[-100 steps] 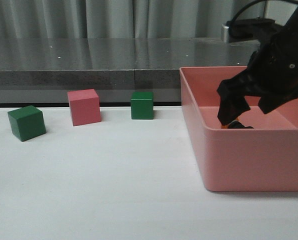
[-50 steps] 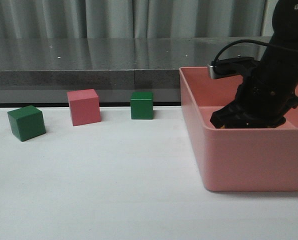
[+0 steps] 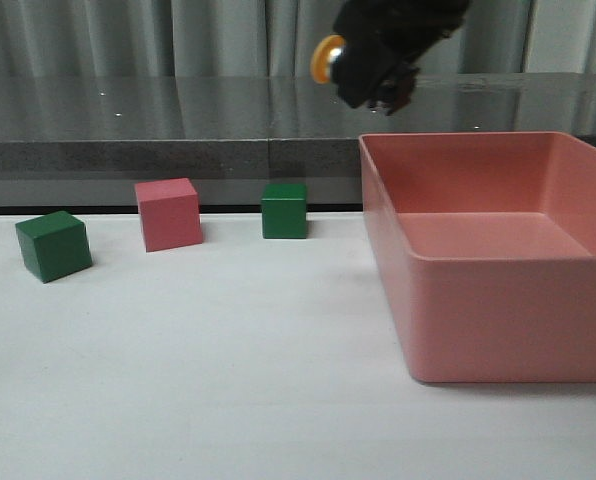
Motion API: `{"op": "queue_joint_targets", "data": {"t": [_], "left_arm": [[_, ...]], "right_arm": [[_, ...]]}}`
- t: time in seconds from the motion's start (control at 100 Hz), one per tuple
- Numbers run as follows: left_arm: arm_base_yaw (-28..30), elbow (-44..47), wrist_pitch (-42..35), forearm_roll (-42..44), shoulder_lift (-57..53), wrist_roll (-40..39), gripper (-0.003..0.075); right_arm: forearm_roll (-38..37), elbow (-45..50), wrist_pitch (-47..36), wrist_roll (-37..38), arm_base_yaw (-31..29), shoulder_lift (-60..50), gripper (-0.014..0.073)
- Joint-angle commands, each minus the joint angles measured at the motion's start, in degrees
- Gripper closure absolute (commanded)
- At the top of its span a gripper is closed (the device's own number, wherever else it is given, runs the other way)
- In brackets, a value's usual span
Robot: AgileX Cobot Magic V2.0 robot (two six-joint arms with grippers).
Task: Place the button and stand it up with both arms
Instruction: 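Lift the button out of the bin and carry it toward the cubes, then lay the button on its side on the table, open right gripper, withdraw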
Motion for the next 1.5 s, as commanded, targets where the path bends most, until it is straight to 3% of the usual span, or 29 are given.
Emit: {"op": "queue_joint_targets", "data": {"t": [0.0,0.13,0.23,0.72,0.84,1.03,1.13,1.35,1.42,1.49], "left_arm": [[0.1,2.6,-4.5,0.0,-1.7,-0.5,0.0740],[0.1,2.6,-4.5,0.0,-1.7,-0.5,0.0740],[0.1,2.6,-4.5,0.0,-1.7,-0.5,0.0740],[0.1,2.6,-4.5,0.0,-1.7,-0.5,0.0740],[0.1,2.6,-4.5,0.0,-1.7,-0.5,0.0740],[0.1,2.6,-4.5,0.0,-1.7,-0.5,0.0740],[0.1,2.6,-4.5,0.0,-1.7,-0.5,0.0740],[0.1,2.6,-4.5,0.0,-1.7,-0.5,0.0740],[0.1,2.6,-4.5,0.0,-1.7,-0.5,0.0740],[0.1,2.6,-4.5,0.0,-1.7,-0.5,0.0740]], "right_arm": [[5.3,-4.5,1.3,-12.1,2.9,0.6,0.0642],[11.6,-7.4,3.0,-24.5,5.8,6.7,0.0642],[12.5,-9.6,3.0,-29.1,7.7,11.7,0.0642],[12.5,-17.3,4.3,-30.0,11.6,23.7,0.0624],[12.5,-17.3,5.2,-30.0,11.6,23.8,0.0466],[12.5,-17.3,4.7,-30.0,11.6,23.8,0.0068],[12.5,-17.9,4.6,-30.0,11.6,23.8,-0.0019],[12.4,-23.5,11.1,-24.9,11.4,22.5,-0.0004],[12.0,-25.6,13.4,-20.5,10.9,21.0,0.0074],[10.9,-27.0,15.3,-16.0,9.9,18.9,0.0224]]}}
